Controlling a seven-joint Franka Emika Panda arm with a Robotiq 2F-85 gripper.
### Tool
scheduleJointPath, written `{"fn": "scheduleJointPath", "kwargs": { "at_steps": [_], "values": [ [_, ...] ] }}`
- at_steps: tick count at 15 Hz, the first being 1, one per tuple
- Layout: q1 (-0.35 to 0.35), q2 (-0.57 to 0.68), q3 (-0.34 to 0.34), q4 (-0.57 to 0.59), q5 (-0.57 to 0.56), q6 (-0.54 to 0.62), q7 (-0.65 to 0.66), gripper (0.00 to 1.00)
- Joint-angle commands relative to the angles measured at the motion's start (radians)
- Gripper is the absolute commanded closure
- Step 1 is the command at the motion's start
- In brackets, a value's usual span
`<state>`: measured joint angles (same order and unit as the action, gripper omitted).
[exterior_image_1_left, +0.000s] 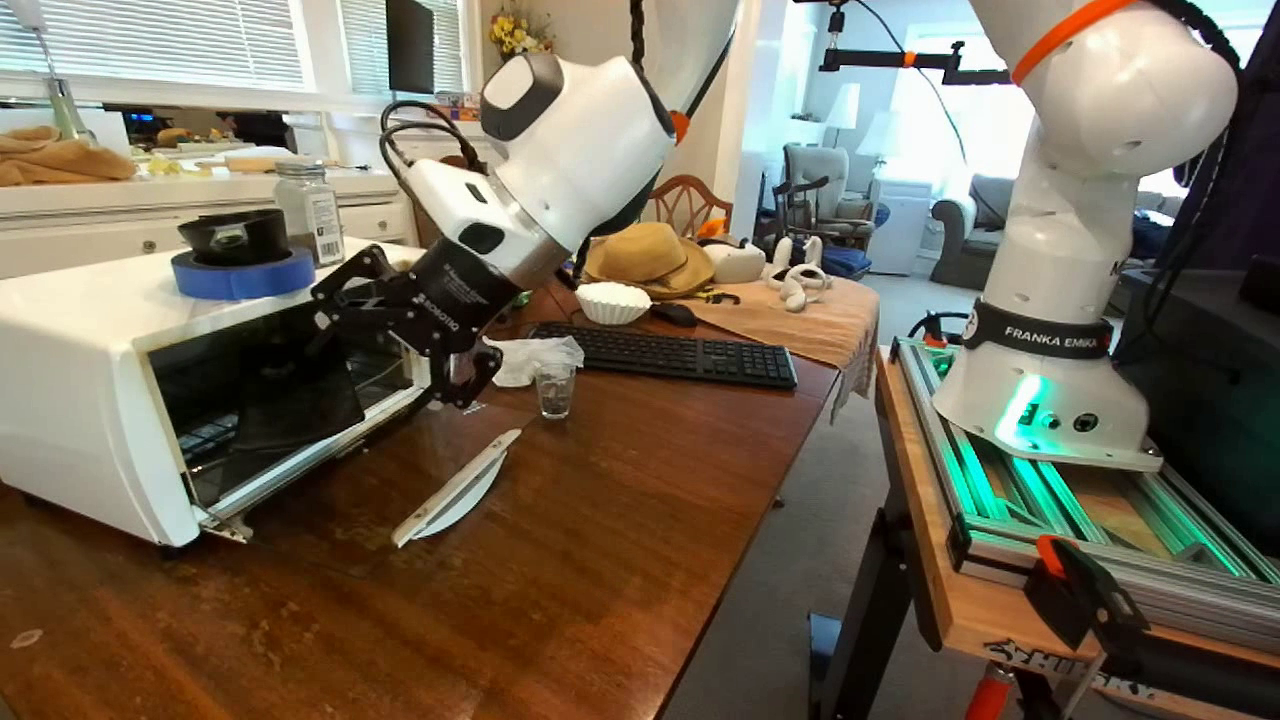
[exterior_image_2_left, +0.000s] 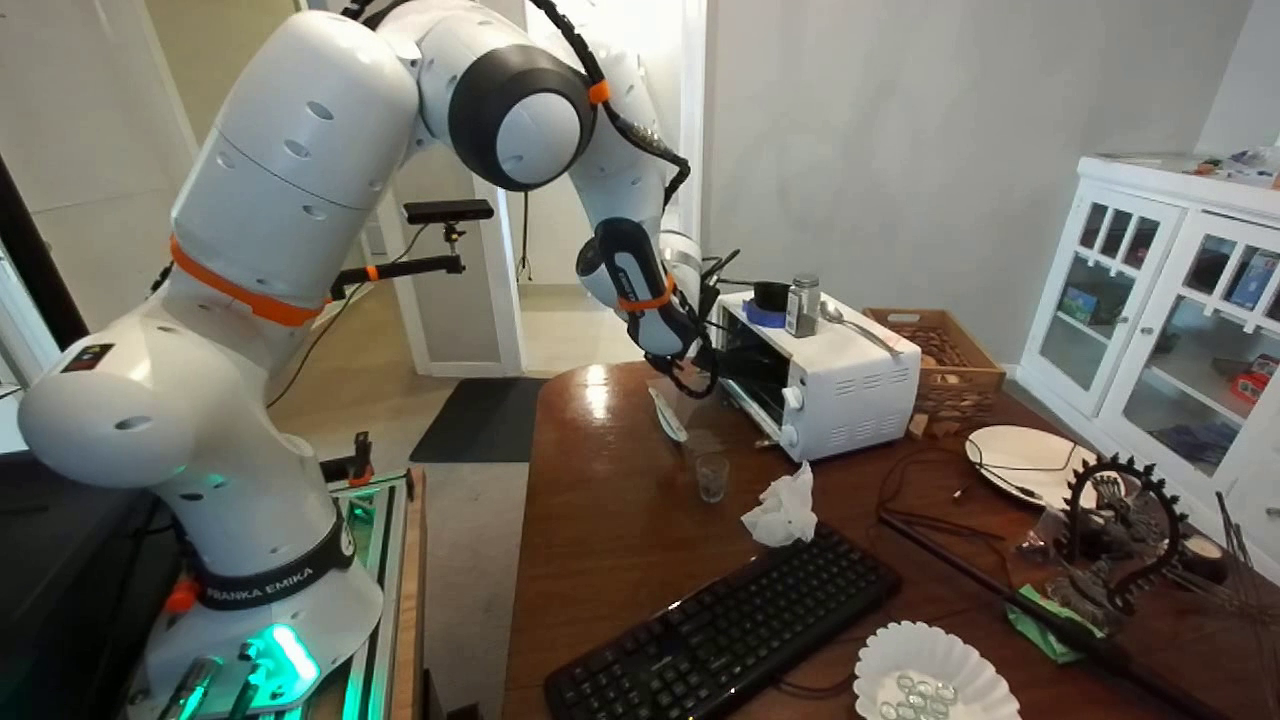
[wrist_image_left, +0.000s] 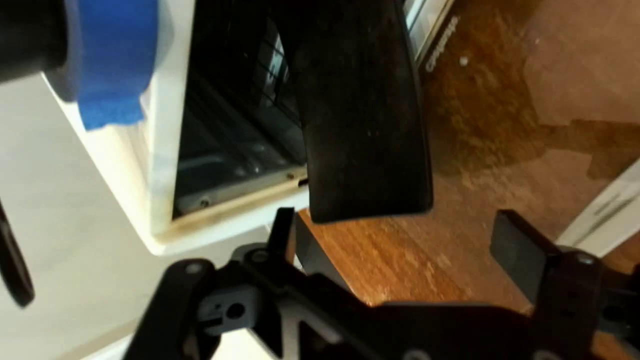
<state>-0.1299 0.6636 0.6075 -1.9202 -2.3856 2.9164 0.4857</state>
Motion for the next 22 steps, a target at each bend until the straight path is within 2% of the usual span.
{"fn": "scheduleJointPath", "kwargs": {
  "at_steps": [1, 4, 6, 7, 11, 22],
  "values": [
    [-0.062, -0.028, 0.08, -0.039, -0.07, 0.044, 0.076, 0.0],
    [-0.088, 0.02, 0.112, -0.005, -0.084, 0.043, 0.11, 0.0],
    [-0.089, 0.091, 0.103, 0.05, -0.081, 0.054, 0.117, 0.0],
    [-0.071, 0.01, 0.092, -0.004, -0.053, 0.026, 0.102, 0.0],
    [-0.073, 0.023, 0.092, 0.004, -0.053, 0.026, 0.101, 0.0],
    [0.054, 0.148, -0.018, 0.114, 0.108, 0.147, 0.01, 0.0]
  ]
}}
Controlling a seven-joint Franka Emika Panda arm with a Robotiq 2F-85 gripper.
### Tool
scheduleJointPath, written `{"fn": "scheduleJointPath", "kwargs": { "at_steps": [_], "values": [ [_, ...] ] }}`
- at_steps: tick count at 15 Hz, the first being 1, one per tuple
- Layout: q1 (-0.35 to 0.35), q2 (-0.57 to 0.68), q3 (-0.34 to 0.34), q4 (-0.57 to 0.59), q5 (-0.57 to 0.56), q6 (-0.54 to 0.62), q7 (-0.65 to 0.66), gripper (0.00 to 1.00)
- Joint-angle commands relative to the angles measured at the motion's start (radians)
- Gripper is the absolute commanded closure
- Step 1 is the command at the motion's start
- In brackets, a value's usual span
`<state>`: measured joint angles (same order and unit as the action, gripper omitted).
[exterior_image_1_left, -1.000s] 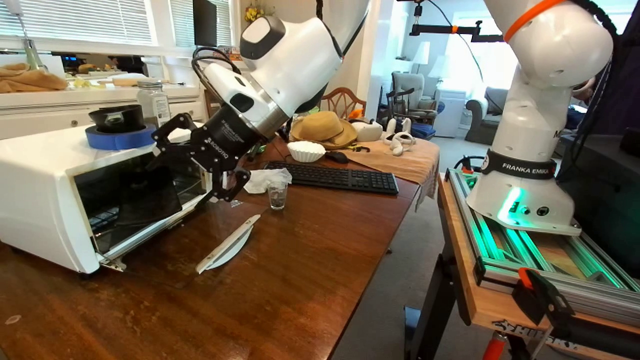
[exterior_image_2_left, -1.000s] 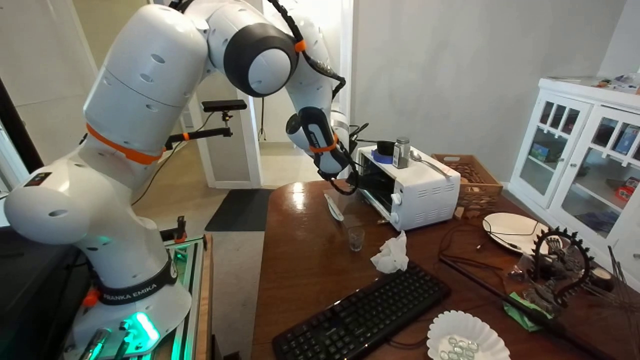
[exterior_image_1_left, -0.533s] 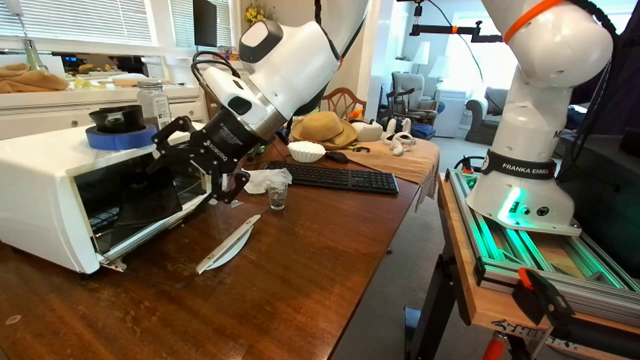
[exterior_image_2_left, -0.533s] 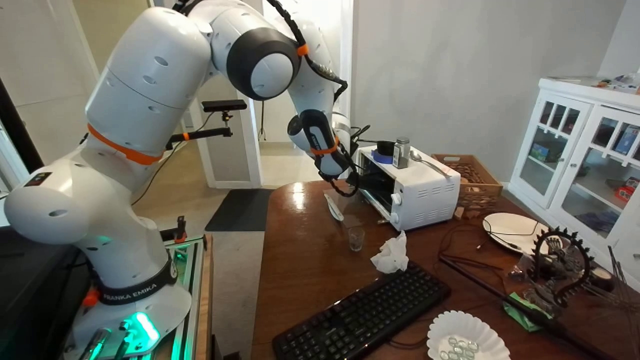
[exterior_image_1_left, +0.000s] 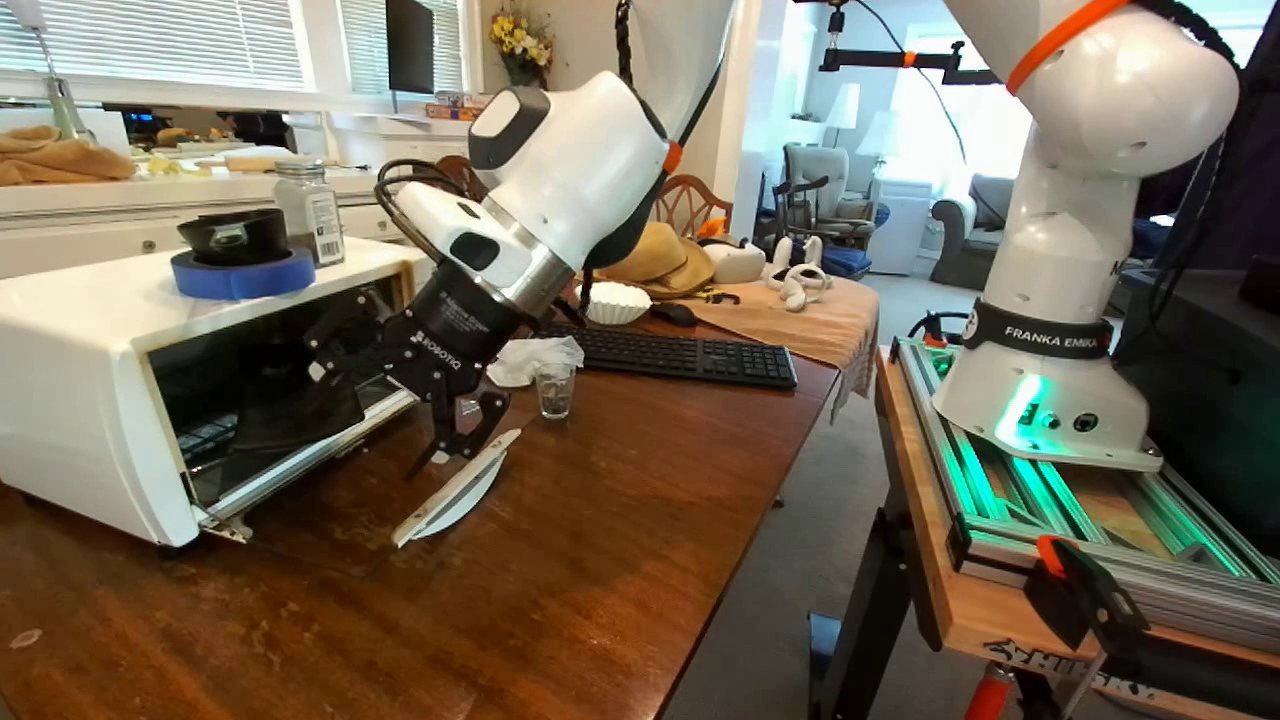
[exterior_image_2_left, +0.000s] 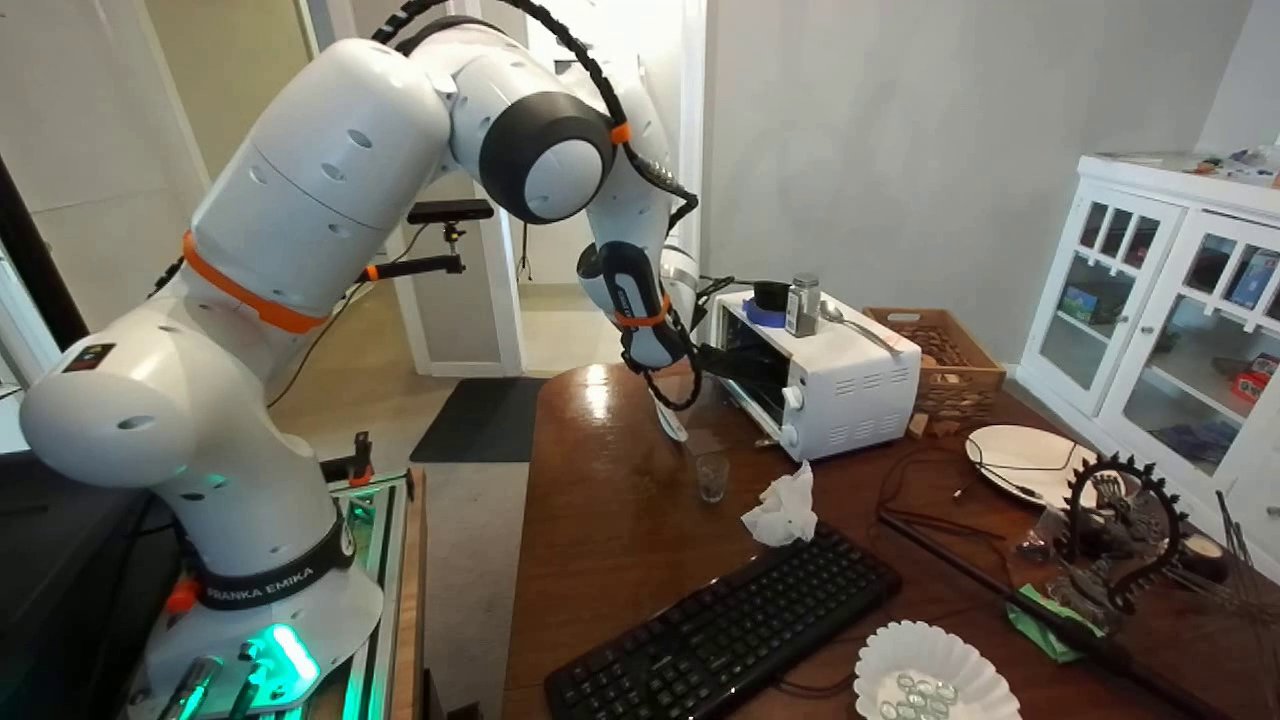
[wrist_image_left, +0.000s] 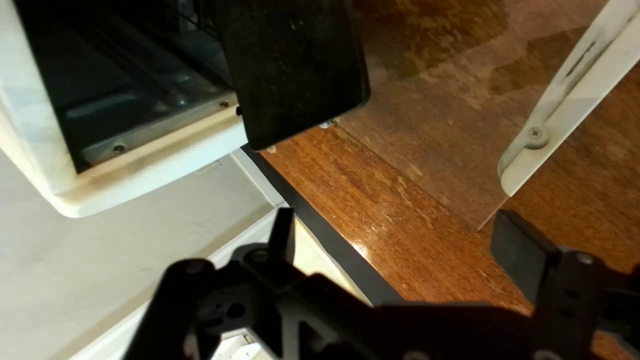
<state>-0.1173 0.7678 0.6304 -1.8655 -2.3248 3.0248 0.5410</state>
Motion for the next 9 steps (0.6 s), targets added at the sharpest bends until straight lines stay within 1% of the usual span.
{"fn": "scheduleJointPath", "kwargs": {
  "at_steps": [1, 4, 5, 6, 7, 9],
  "values": [
    [0.054, 0.047, -0.054, 0.071, 0.061, 0.039, -0.055, 0.0],
    [0.086, 0.061, -0.09, 0.107, 0.107, 0.048, -0.089, 0.0],
    [0.095, 0.065, -0.102, 0.119, 0.122, 0.053, -0.101, 0.12],
    [0.103, 0.069, -0.111, 0.13, 0.136, 0.059, -0.112, 0.27],
    [0.112, 0.071, -0.121, 0.138, 0.149, 0.064, -0.123, 0.34],
    [0.137, 0.069, -0.142, 0.143, 0.177, 0.074, -0.151, 0.51]
  ]
}}
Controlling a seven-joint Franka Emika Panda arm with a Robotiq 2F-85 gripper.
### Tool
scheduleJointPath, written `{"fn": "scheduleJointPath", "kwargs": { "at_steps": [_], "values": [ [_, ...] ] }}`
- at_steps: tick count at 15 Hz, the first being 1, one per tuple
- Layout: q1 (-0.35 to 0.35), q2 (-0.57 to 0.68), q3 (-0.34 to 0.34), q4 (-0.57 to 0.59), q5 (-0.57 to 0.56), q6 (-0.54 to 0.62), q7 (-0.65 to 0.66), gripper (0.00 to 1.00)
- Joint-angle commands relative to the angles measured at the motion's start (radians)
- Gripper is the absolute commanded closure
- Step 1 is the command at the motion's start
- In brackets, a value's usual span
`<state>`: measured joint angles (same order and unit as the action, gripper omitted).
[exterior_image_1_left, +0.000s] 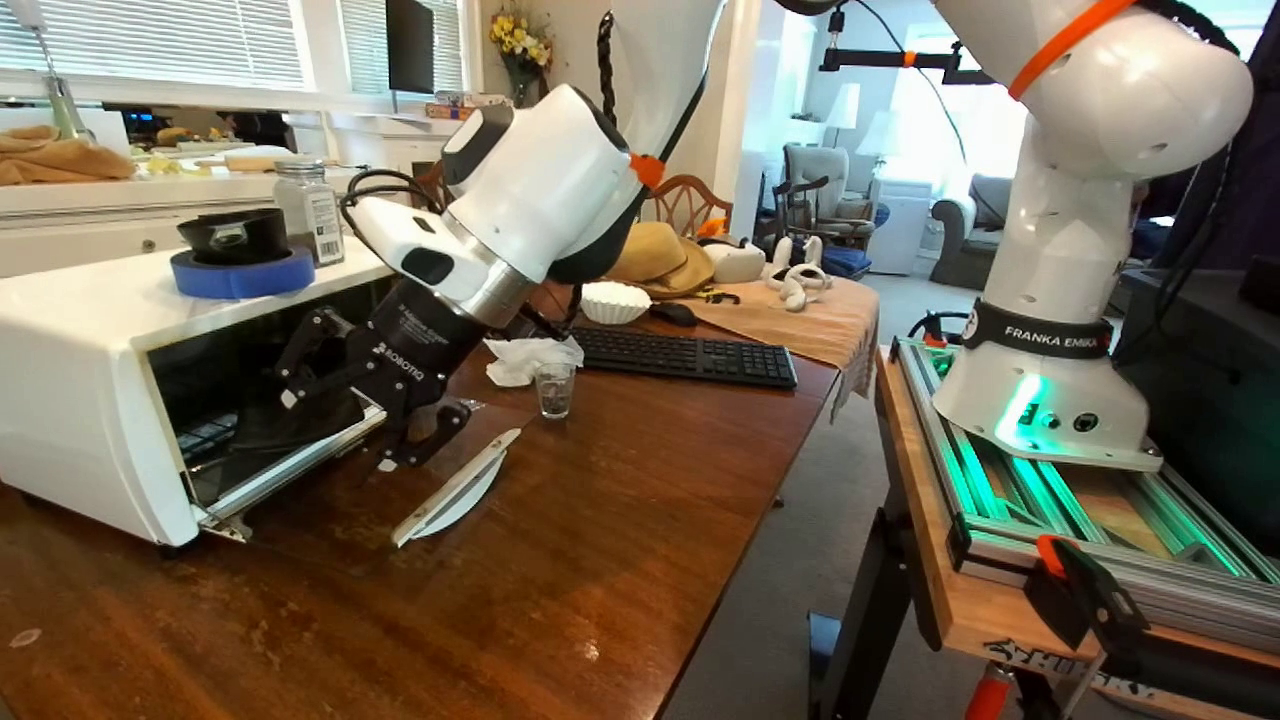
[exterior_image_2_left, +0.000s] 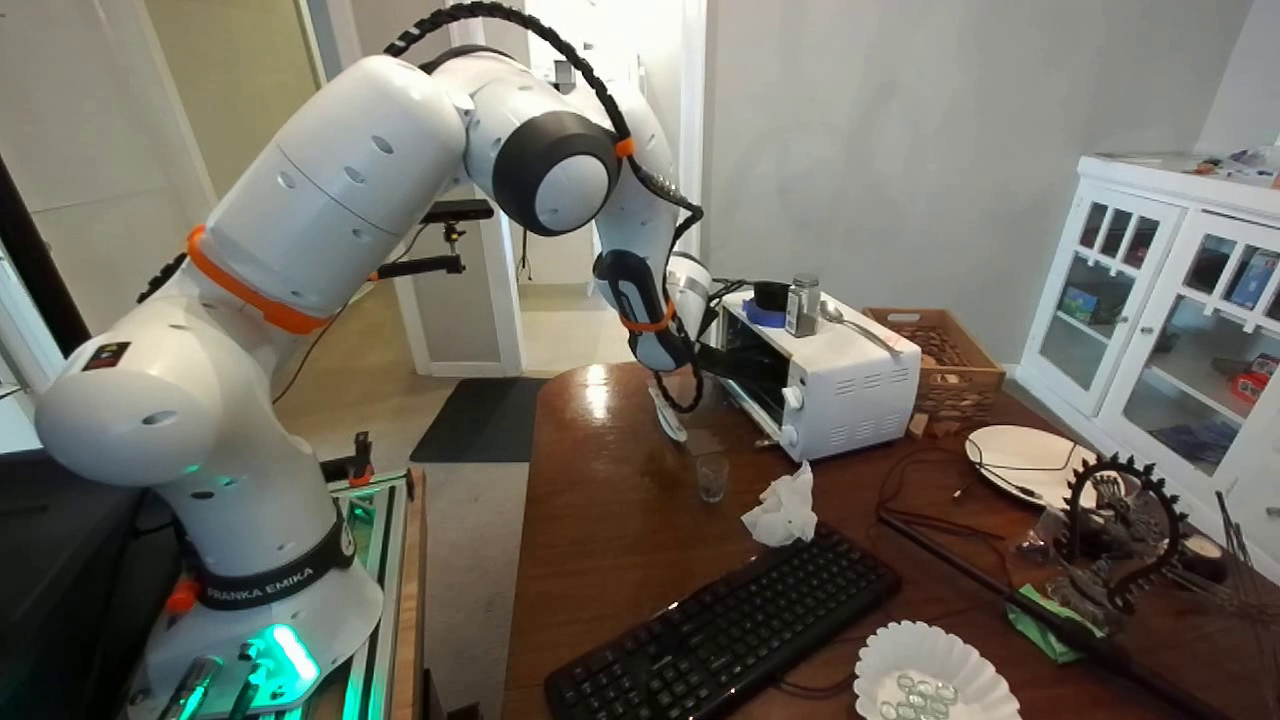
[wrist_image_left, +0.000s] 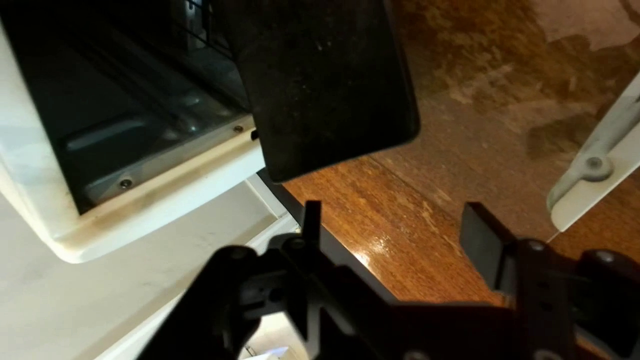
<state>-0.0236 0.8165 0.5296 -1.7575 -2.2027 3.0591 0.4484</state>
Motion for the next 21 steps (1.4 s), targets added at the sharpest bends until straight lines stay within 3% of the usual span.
{"fn": "scheduleJointPath", "kwargs": {
  "at_steps": [1, 6, 7, 21],
  "values": [
    [0.066, 0.01, -0.057, 0.026, 0.075, 0.036, -0.079, 0.58],
    [0.132, 0.007, -0.092, 0.017, 0.127, 0.019, -0.14, 0.96],
    [0.132, 0.008, -0.093, 0.021, 0.124, 0.011, -0.13, 1.0],
    [0.105, -0.01, -0.116, 0.022, 0.111, -0.132, -0.035, 1.0]
  ]
}}
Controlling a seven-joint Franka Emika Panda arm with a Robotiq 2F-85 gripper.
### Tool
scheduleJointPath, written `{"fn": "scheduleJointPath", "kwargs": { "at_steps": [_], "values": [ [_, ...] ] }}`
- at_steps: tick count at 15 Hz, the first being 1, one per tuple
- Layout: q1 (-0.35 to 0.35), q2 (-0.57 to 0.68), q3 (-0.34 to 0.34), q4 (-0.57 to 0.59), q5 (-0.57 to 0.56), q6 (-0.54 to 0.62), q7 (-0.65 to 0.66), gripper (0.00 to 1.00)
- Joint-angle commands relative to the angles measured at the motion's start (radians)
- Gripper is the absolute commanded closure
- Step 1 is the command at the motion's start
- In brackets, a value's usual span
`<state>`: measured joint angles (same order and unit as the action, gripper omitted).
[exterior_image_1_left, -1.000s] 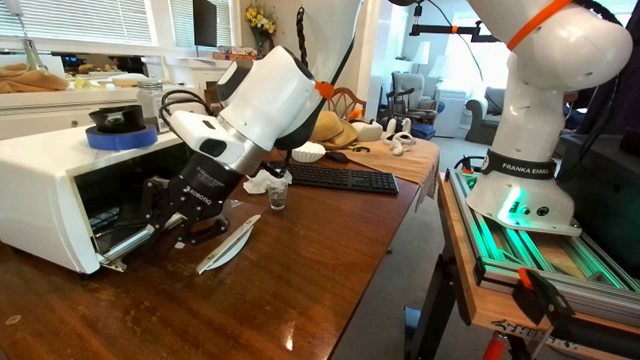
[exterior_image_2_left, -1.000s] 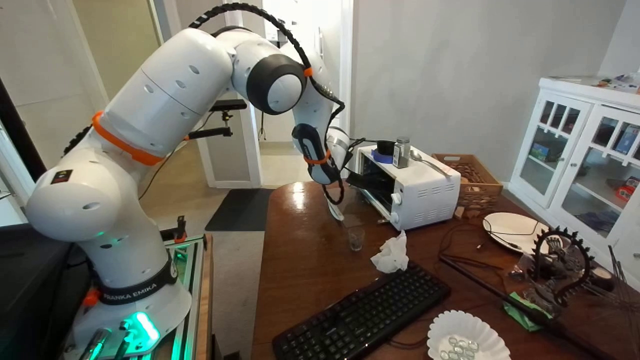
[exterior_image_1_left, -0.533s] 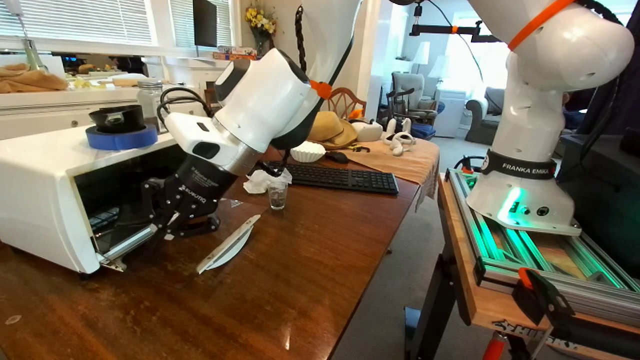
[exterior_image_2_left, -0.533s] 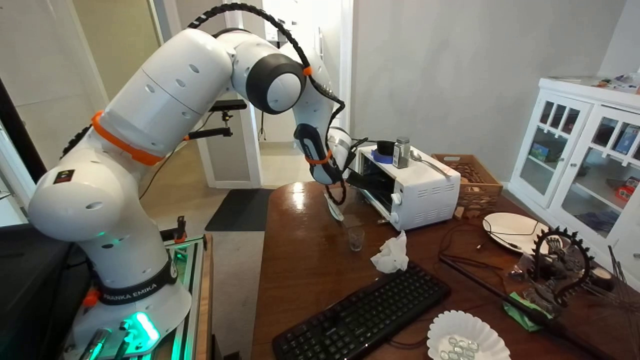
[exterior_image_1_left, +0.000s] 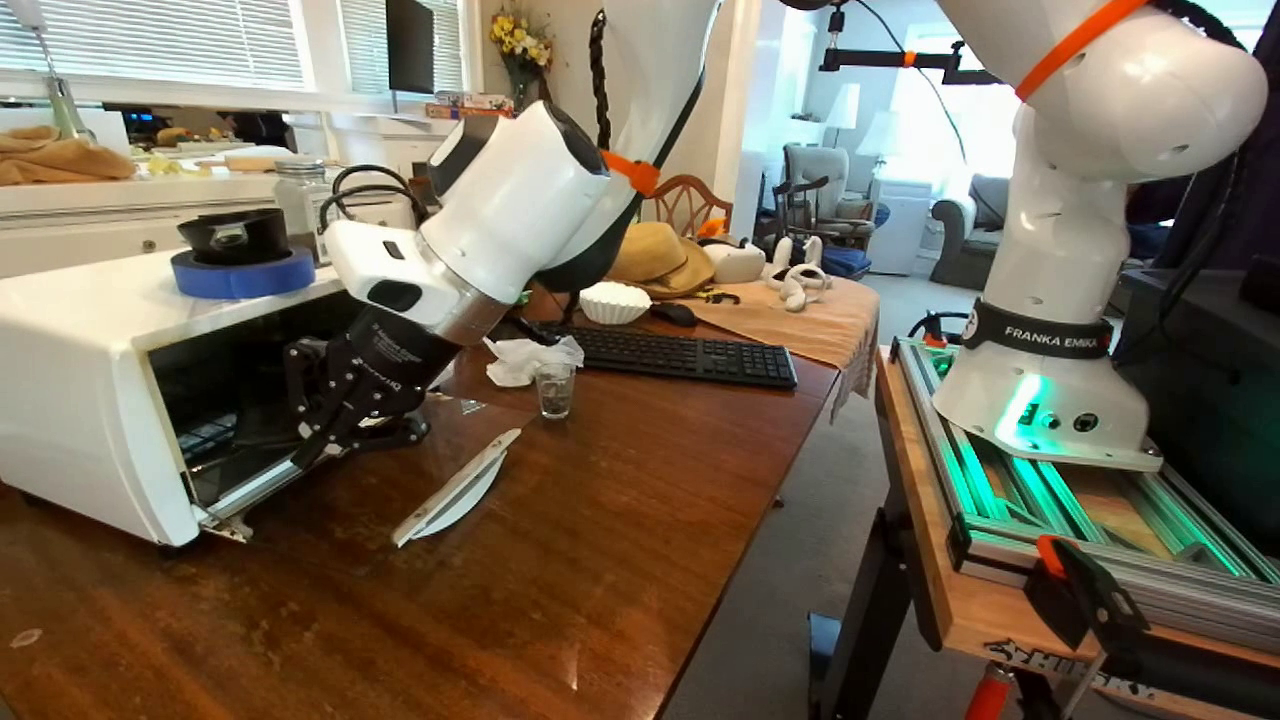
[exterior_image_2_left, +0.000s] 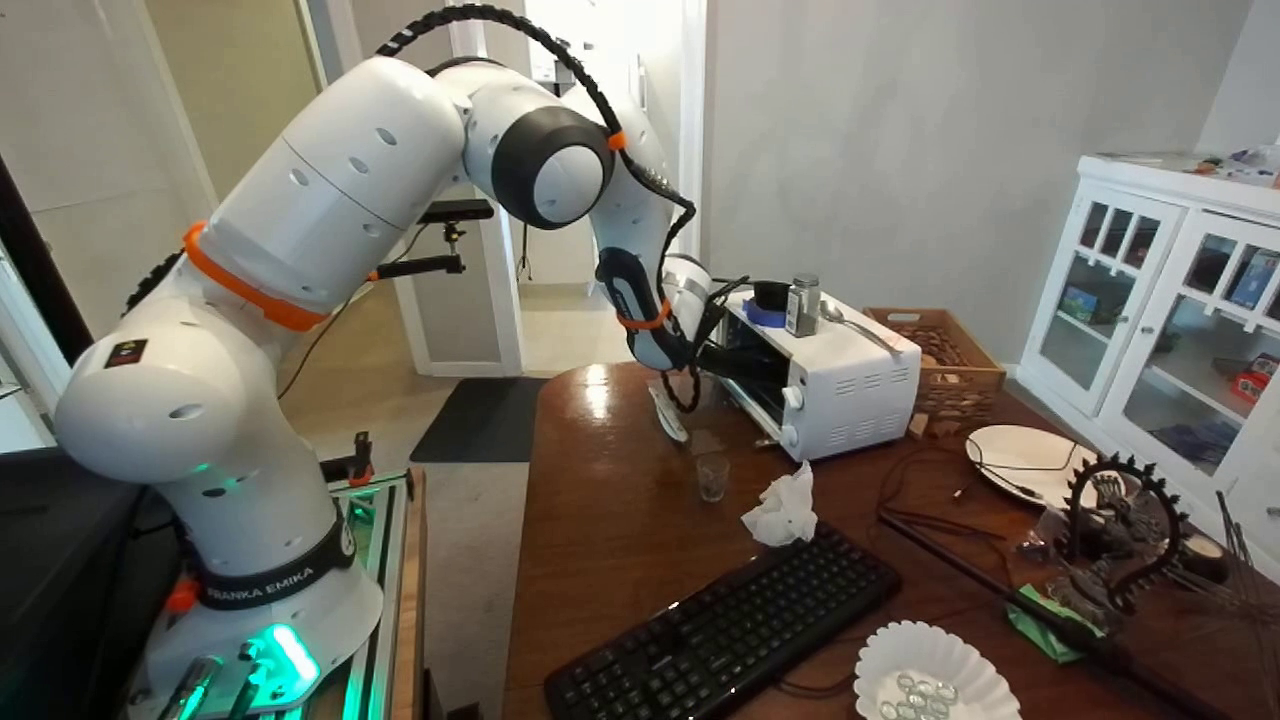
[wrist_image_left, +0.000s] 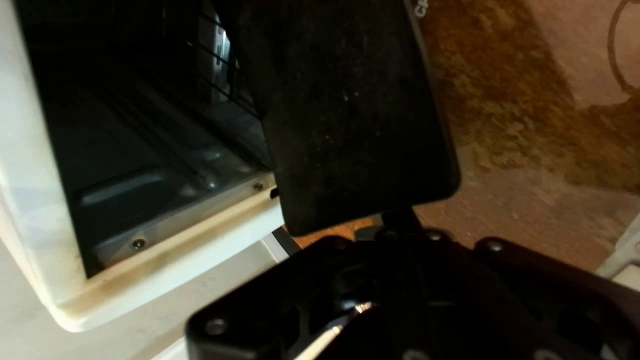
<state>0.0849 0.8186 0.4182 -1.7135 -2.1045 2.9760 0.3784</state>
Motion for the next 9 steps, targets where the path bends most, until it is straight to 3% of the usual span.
{"fn": "scheduleJointPath", "kwargs": {
  "at_steps": [1, 9],
  "values": [
    [-0.006, -0.013, -0.006, -0.023, 0.012, -0.063, 0.051, 1.0],
    [-0.037, -0.031, -0.006, -0.057, -0.016, -0.16, 0.196, 1.0]
  ]
}}
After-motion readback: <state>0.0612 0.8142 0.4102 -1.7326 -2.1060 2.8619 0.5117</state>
